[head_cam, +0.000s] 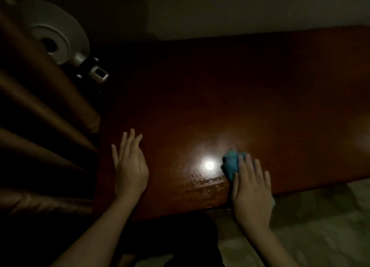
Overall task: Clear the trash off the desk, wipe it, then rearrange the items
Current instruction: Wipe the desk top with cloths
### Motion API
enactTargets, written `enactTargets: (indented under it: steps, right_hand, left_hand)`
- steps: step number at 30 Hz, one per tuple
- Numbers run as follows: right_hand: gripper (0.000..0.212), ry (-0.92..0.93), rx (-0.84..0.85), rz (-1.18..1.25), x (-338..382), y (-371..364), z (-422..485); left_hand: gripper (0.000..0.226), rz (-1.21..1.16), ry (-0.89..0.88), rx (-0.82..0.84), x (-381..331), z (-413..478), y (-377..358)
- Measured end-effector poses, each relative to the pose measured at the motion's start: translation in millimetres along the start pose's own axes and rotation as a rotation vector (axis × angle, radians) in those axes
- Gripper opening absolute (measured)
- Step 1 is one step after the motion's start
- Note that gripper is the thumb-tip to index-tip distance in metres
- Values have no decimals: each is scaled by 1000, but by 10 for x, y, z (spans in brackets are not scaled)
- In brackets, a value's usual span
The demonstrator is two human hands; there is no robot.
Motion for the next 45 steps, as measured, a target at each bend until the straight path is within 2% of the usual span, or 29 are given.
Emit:
enactTargets:
  steps: [2, 5, 12, 19, 24, 26, 30, 32, 34, 37, 40, 42, 45]
  right_hand:
    - [52, -27, -18, -19, -156, 13, 78]
    - [52, 7, -46, -61, -114, -9, 129]
    - [49, 372, -6, -48, 321, -140, 658]
    - [49, 307, -46, -23, 531, -318, 1828]
    - [49, 459, -14, 30, 587, -367, 2453]
    - [47, 429, -19, 36, 330, -334, 2682]
    - [52, 106, 11, 24, -548, -160, 3047]
    - [55, 14, 31, 27, -668, -141, 3062]
    - [52, 12, 1, 6, -500, -165, 2940]
    - [51, 147, -35, -24, -36, -217, 2537]
    - [53, 359, 47, 45, 253, -233, 2075]
    - [51, 448, 92, 39, 153, -209, 1959]
    - [50, 335, 33, -7, -329, -125, 2033]
  left_hand:
    - [42, -31, 11, 34, -182, 29, -113]
    - [46, 49, -77, 118, -444, 121, -340]
    - [52, 170, -112, 115, -697, 533, -665]
    - [53, 212, -76, 94, -1085, 1168, -1126]
    - [51, 279, 31, 76, -1098, 1474, -1257]
    - [50, 283, 84, 71, -1106, 1557, -1270]
    - [61, 338, 113, 85, -1101, 1633, -1278]
    - [63, 350, 119, 92, -1108, 1637, -1280]
    - [61, 365, 123, 104, -1126, 1631, -1277]
    - [56, 382, 142, 117, -1117, 1631, -1265]
    - [56, 386, 122, 101, -1116, 1615, -1256]
    - [60, 370, 99, 86, -1124, 1589, -1237]
    - [60, 362, 91, 95, -1138, 1489, -1219]
Point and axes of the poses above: each hand's wrist, its own z-axis towards the middle knuckle, its own y-axis out of the back of the hand, x = y × z, the point moved 3 cm from there along z, towards the middle knuckle, and after that the axes turned 1 degree about -y, right-handed, at the moved point
